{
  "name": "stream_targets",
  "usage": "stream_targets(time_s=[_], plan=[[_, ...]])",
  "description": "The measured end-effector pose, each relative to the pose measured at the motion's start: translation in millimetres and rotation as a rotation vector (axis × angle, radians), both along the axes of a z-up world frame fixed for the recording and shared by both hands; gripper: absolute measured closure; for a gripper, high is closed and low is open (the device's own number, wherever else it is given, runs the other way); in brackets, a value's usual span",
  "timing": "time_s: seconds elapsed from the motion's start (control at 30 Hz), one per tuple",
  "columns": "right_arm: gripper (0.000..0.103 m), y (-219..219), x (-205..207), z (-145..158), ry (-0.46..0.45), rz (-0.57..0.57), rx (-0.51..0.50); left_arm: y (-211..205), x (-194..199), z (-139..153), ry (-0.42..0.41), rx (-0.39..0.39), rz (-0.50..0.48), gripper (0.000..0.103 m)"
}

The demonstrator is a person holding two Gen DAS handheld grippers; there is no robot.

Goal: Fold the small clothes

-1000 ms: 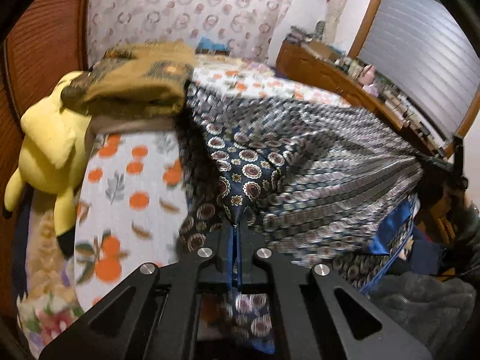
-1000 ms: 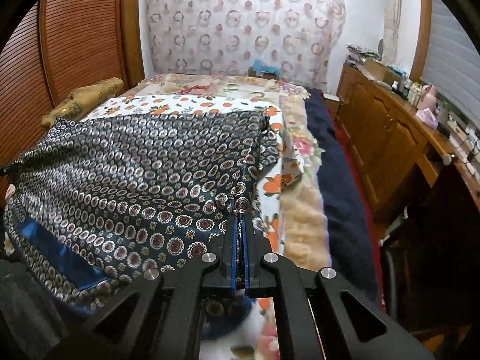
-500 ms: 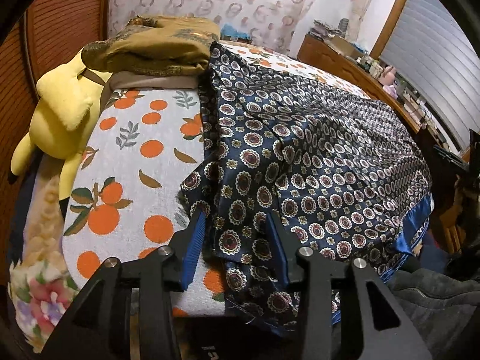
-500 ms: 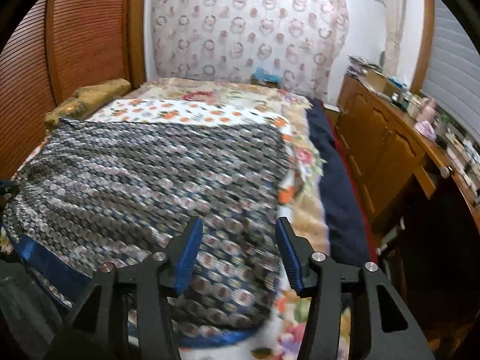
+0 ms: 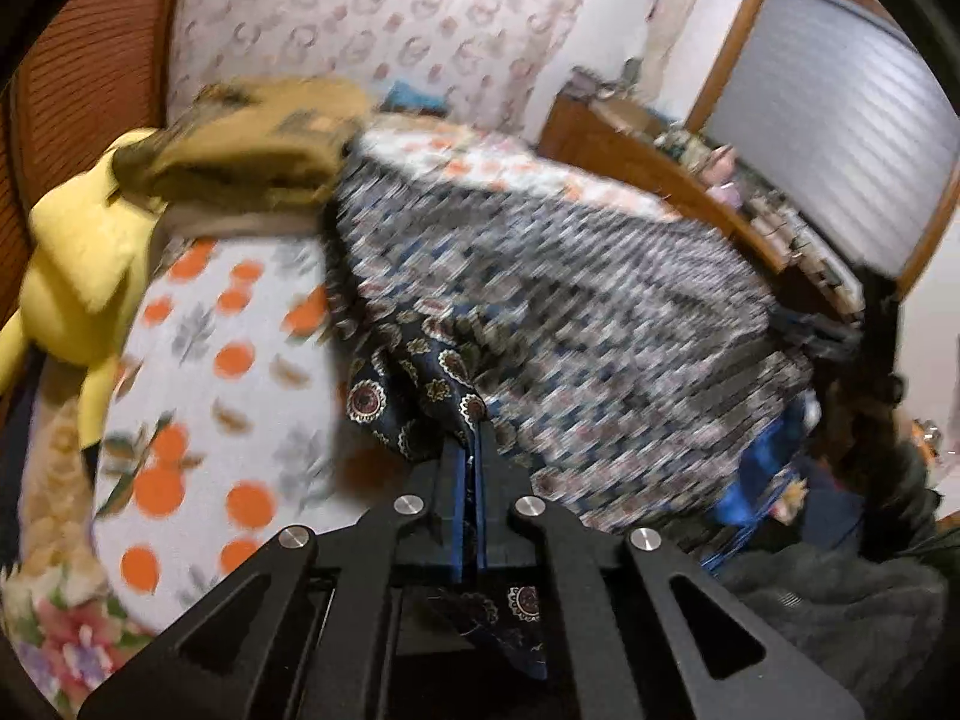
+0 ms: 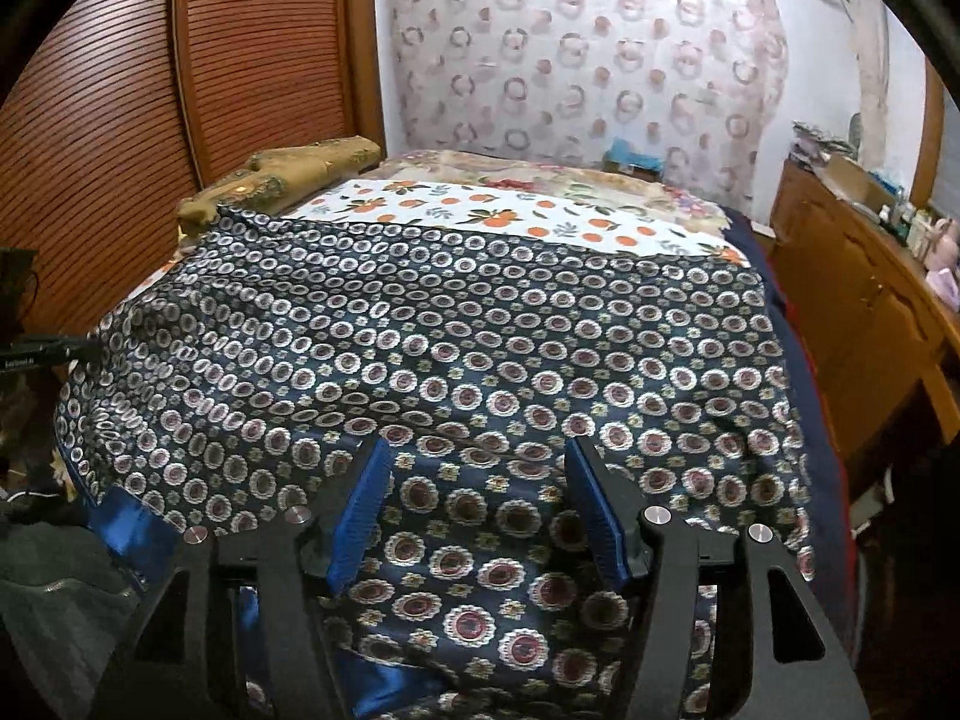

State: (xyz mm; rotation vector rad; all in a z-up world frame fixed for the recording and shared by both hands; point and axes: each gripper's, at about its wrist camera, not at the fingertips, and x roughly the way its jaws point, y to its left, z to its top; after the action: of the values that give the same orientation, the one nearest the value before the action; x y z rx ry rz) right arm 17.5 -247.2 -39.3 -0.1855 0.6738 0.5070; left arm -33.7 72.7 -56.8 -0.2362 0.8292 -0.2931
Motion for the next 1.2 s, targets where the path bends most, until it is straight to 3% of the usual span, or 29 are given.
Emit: stream_targets(time_s=[0.4,0.67,0.8,1.03,1.1,1.17,1.2], plan=[[0.041,-39,-17,2,-0.013,-0.103,0.053,-84,87,73,-0.175,-0.009,-0.201,0.101],[0.041,-61,-34,4,-0.030,-0.153,0.059,-166,130,93,-0.194,-0.021,-0.379,0.101],[0.041,-72,-41,5,-0.027,-0.163,0.079,-204,132,94,-0.188,0.026,-0.441,0.101],[0.041,-71,-43,7,-0.048,-0.154,0.102,-228,142,87,-0.145,0.089,-0.464,0.101],[0.041,-68,-43,6,-0.050,-0.155,0.103,-231,145,82,-0.133,0.141,-0.458,0.100],[0.041,-66,-43,5,-0.050,-0.144,0.103,-225,146,75,-0.092,0.159,-0.450,0.086],[0.041,-63,-43,5,-0.050,-0.136,0.101,-218,145,72,-0.094,0.167,-0.430,0.068]])
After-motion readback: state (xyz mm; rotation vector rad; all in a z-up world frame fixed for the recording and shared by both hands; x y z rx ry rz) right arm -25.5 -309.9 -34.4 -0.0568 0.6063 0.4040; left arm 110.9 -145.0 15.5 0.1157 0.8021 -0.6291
